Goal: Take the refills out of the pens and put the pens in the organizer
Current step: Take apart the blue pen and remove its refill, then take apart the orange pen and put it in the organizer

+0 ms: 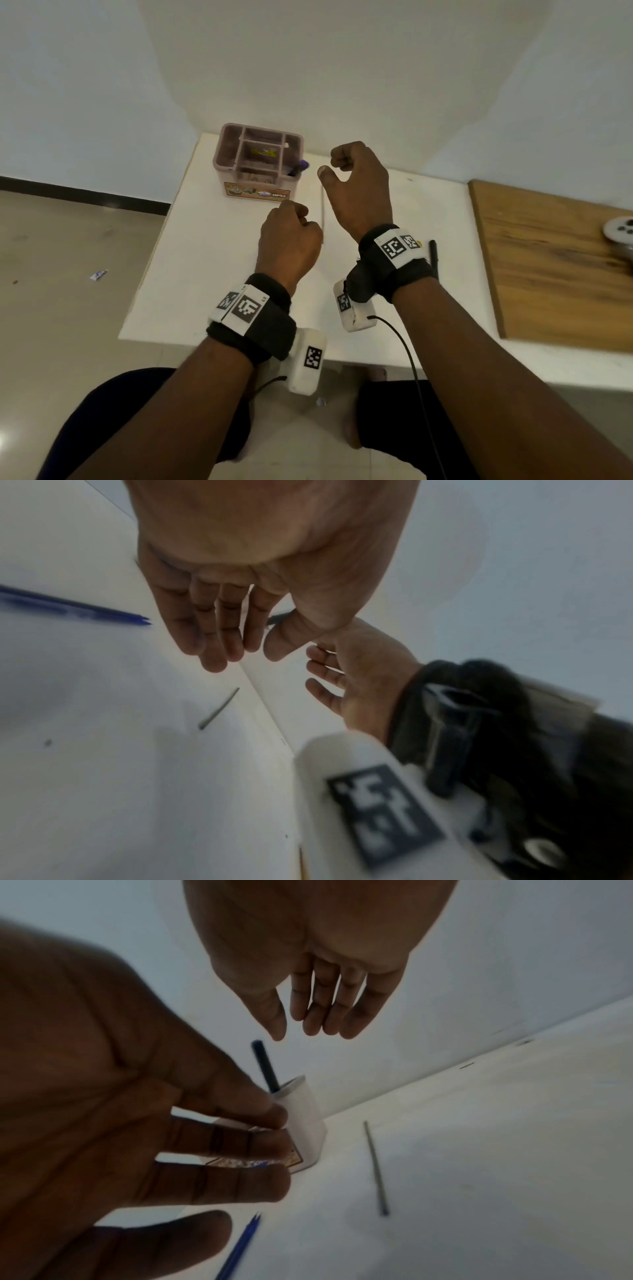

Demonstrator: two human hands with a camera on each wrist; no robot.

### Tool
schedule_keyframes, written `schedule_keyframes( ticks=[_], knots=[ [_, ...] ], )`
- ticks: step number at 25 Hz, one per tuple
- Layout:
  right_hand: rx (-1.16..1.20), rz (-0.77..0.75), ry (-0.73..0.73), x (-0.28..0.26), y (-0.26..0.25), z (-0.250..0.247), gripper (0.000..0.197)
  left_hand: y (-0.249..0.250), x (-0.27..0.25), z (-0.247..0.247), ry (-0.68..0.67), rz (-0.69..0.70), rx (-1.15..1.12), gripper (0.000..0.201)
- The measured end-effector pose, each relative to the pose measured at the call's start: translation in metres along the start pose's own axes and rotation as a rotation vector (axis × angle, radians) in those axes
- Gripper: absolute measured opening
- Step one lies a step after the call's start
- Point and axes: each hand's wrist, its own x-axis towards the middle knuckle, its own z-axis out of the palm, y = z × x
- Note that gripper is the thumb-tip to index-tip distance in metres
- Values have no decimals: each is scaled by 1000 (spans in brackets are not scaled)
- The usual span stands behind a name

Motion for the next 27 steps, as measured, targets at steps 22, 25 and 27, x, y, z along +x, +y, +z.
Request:
schedule_keyframes(
  ticks=[22,25,27],
  knots=[
    [-489,347,-117,-74,138,-102,27,10,-31,107,-204,134,190,30],
    [-274,308,-3,-76,120,-101,31,12,-32,99,-201,148,136,28],
    [-123,245,46,-79,102,-95,32,12,-31,91,-204,145,44,27]
  ],
)
